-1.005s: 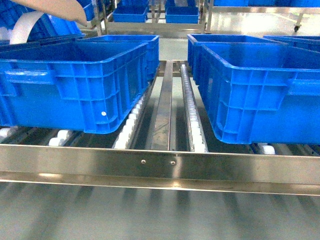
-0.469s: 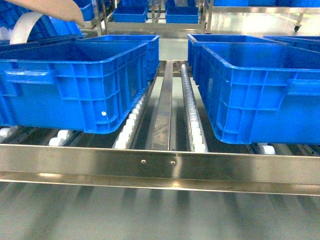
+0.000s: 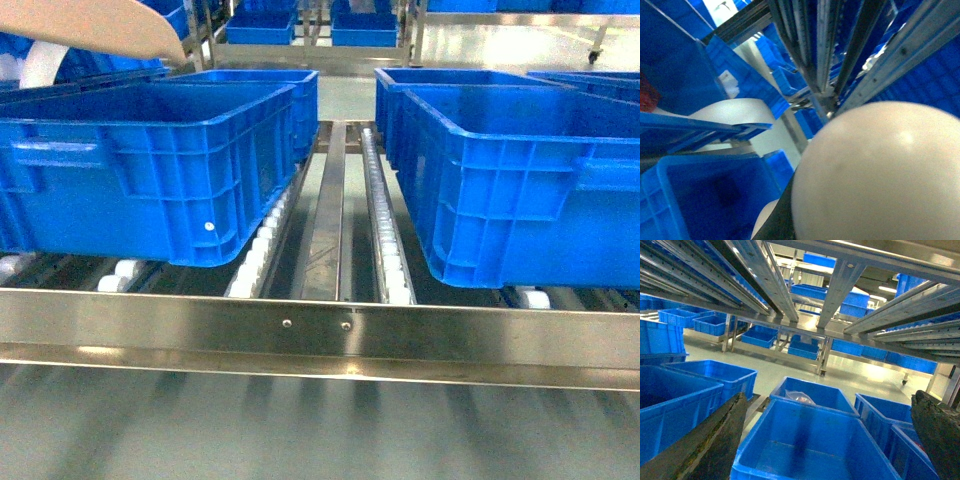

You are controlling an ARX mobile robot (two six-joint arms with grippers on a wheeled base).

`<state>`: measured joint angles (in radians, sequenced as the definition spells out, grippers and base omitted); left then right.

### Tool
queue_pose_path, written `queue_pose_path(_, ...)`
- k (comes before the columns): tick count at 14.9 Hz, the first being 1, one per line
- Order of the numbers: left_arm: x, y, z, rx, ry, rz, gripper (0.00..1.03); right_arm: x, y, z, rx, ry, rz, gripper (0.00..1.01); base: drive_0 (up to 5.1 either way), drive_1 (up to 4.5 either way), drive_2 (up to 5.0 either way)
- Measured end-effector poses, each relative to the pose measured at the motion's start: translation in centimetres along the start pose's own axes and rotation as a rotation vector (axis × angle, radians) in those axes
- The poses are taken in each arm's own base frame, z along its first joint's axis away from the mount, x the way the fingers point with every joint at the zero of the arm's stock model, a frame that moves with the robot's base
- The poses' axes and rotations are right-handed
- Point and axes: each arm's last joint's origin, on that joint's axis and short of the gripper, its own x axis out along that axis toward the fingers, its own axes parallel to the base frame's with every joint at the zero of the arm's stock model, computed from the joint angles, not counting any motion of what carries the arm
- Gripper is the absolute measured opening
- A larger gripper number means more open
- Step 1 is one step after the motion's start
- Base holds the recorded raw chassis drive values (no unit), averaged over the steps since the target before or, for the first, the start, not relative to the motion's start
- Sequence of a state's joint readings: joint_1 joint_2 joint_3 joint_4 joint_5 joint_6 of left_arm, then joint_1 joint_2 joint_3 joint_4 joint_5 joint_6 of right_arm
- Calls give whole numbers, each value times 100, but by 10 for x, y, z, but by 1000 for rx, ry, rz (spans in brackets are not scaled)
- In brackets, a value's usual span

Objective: Place part in tray to right shelf

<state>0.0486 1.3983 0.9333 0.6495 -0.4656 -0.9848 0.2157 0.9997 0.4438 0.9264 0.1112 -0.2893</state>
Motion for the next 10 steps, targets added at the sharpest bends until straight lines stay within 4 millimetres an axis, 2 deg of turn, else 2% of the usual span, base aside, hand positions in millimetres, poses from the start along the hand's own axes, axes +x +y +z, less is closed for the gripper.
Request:
queue_pose_path(2,-30,4,25,-105,-10,-88,14,0,0,0,0,0,0,98,0,0,0)
queue_pose_path(3,-39,6,36,115,193,-96,14,1,0,-1,15,71,-1,95,0,0,0)
queue_pose_path(4,-54,17,32,310,331,-148,14,-5,-4,-1,75,225,-28,83,0,0,0)
queue_pose_path(5,-74,37,18,558,451,-257,14,-20,-8,-7,138,308,-37,70,0,0,0)
queue_pose_path(6,-87,55,5,730,498,-307,14,-33,-9,-19,164,349,-48,59,0,0,0)
queue_pose_path(7,-102,70,1,874,487,-342,14,-45,-10,-36,188,391,-55,44,0,0,0)
queue_pose_path(10,-109,74,3,917,462,-347,14,-52,-9,-42,197,406,-48,35,0,0,0)
